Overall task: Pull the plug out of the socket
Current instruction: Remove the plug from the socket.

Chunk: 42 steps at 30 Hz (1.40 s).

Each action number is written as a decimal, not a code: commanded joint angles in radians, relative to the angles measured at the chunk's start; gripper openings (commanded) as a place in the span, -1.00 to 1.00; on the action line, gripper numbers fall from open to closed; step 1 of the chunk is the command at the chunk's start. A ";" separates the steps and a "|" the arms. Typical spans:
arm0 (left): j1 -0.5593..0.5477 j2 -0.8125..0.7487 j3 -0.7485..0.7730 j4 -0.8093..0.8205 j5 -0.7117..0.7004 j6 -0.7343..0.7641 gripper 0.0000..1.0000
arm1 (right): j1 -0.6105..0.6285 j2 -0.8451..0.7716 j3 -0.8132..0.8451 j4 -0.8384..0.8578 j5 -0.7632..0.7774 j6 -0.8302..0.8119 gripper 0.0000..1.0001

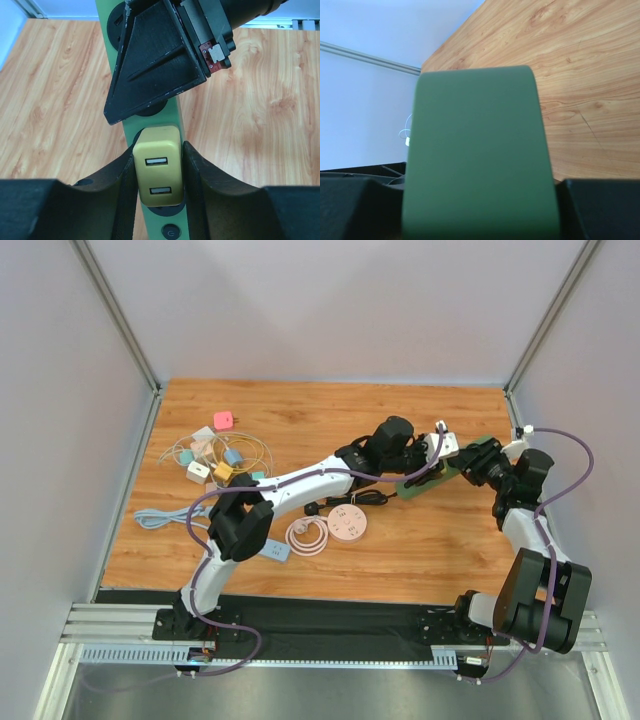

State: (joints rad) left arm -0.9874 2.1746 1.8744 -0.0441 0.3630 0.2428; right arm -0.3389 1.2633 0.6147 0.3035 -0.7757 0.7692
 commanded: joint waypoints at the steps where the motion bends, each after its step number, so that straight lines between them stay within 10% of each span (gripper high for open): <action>1: -0.010 0.002 0.037 -0.022 0.019 0.046 -1.00 | 0.008 -0.022 0.043 0.043 -0.042 0.033 -0.99; 17: 0.062 -0.150 -0.027 0.144 0.091 -0.365 -1.00 | 0.006 -0.093 0.040 -0.072 0.141 -0.084 -1.00; 26: 0.024 -0.223 -0.161 0.050 0.030 0.228 -1.00 | 0.006 -0.062 0.046 -0.052 0.087 -0.074 -1.00; 35: 0.067 -0.309 -0.345 0.326 0.164 -0.041 -1.00 | 0.006 -0.058 0.045 -0.046 0.084 -0.070 -1.00; 38: 0.069 -0.273 -0.267 0.365 0.185 -0.178 -1.00 | 0.008 -0.061 0.043 -0.047 0.092 -0.073 -1.00; 42: 0.047 -0.165 0.010 0.036 0.125 -0.174 -1.00 | 0.006 -0.065 0.043 -0.053 0.102 -0.079 -1.00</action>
State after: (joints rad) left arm -0.9428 2.0151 1.6600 0.0959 0.4423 0.0975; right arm -0.2890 1.1923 0.6312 0.2520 -0.8124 0.7368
